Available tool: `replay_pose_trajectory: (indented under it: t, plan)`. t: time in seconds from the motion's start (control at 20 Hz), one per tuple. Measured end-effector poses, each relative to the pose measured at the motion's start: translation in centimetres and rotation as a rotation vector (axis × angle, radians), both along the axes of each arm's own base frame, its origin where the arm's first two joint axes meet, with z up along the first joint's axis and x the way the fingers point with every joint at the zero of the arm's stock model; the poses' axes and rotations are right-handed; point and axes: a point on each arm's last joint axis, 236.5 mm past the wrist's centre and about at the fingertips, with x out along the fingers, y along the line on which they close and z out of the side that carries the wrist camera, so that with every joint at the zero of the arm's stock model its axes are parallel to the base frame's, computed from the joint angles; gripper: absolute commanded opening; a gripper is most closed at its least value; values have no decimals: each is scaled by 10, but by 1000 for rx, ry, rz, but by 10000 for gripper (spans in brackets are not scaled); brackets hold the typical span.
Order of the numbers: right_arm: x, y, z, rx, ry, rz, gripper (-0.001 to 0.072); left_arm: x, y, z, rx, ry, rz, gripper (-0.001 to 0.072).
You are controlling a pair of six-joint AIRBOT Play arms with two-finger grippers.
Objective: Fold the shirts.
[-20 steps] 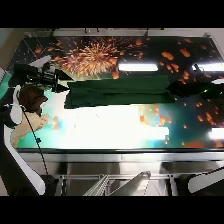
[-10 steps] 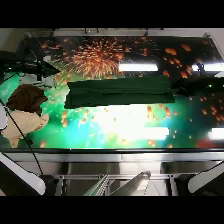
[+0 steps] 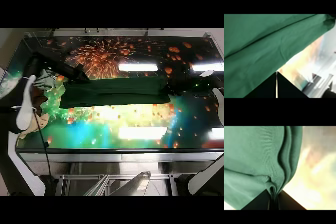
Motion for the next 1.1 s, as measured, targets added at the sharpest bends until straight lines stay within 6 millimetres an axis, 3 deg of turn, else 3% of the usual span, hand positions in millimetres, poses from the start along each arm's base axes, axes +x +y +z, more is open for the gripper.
replay_pose_trajectory:
  t: [0.2,0.3,0.45,0.6,0.65,0.7,0.75,0.85,0.9,1.0,1.1]
  plan:
    - [-13,-3,49,64,-22,52,23,-13,-84,-54,52,-3,-54,12]
    - [-24,-11,74,85,-32,73,23,-21,-115,-72,64,7,-67,12]
    - [-40,-26,109,98,-51,90,23,-35,-152,-88,64,28,-67,19]
    - [-53,-40,137,92,-81,89,23,-47,-185,-87,-1,51,-57,20]
    - [-56,-43,145,88,-92,88,22,-52,-197,-77,-51,55,-66,20]
    - [-59,-44,153,87,-101,89,22,-50,-210,-54,-124,31,-72,20]
    - [-59,-41,161,95,-115,92,22,-45,-218,-21,-200,-9,-76,20]
    - [-58,-17,183,132,-156,120,22,-33,-208,48,-304,-110,-88,21]
    - [-54,2,195,150,-187,139,22,-31,-192,81,-333,-155,-97,21]
    - [-44,54,219,173,-268,184,22,-25,-143,150,-369,-261,-76,20]
    - [-34,122,233,193,-346,230,23,-27,-77,191,-311,-350,-39,21]
